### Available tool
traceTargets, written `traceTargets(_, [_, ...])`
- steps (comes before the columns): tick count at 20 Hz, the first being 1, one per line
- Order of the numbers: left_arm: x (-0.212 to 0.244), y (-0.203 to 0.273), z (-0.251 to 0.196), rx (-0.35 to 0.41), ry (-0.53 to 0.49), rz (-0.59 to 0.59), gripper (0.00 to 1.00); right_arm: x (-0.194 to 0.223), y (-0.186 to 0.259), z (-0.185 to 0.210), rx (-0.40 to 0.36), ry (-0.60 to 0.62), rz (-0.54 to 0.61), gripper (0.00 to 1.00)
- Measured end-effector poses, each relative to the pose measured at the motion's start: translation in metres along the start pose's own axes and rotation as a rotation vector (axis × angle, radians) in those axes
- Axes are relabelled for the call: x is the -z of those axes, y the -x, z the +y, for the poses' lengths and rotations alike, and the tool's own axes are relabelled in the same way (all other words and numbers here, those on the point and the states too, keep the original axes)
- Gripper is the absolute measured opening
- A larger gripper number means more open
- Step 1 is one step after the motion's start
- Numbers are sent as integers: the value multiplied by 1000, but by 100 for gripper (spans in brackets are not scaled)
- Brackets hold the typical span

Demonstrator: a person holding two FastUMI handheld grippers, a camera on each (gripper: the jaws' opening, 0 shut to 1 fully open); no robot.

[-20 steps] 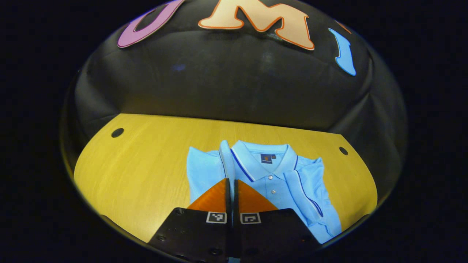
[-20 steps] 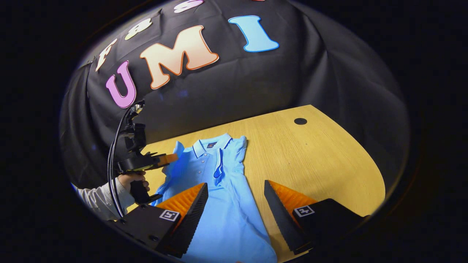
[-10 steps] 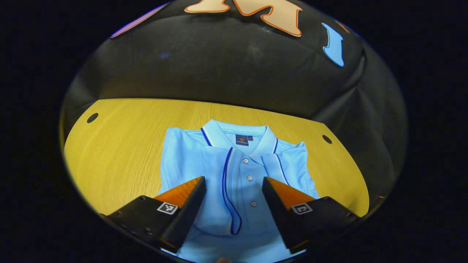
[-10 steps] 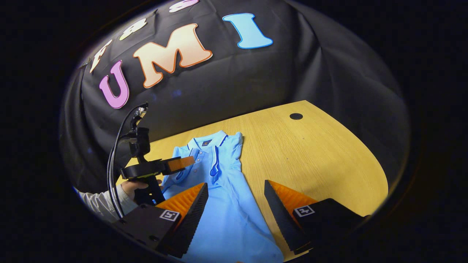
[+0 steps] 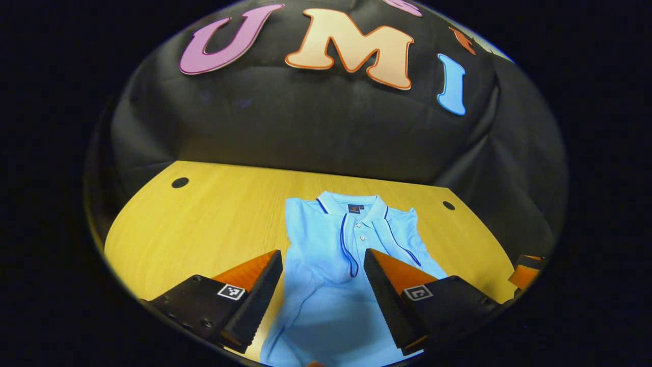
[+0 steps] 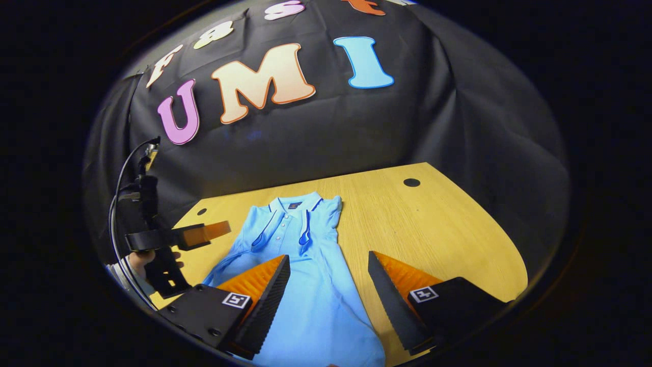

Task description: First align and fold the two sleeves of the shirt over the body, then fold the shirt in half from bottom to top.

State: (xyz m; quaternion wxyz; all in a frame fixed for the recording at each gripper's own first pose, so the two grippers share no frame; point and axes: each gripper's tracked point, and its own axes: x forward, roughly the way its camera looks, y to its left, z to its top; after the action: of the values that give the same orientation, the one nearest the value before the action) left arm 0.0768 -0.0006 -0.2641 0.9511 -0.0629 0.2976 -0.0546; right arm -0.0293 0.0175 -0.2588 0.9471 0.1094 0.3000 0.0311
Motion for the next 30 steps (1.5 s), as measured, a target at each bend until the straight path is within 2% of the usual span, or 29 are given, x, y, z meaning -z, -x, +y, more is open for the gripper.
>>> traceTargets(3, [5,46,18,-27,-11,-33,96,11,24,-3,1,38,-12,97])
traceTargets(8, [35,102,32,-45,-46,-21,96,39,58,-9,13,60,-1,97])
traceTargets(15, [108,163,42,-57,-49,69,96,78,92,-22,29,102,43,97])
traceTargets(23, [192,201,42,-58,-71,199,96,141,118,-40,67,161,139,98])
traceTargets(30, [234,207,41,-77,-108,267,97,188,123,-63,121,196,229,98])
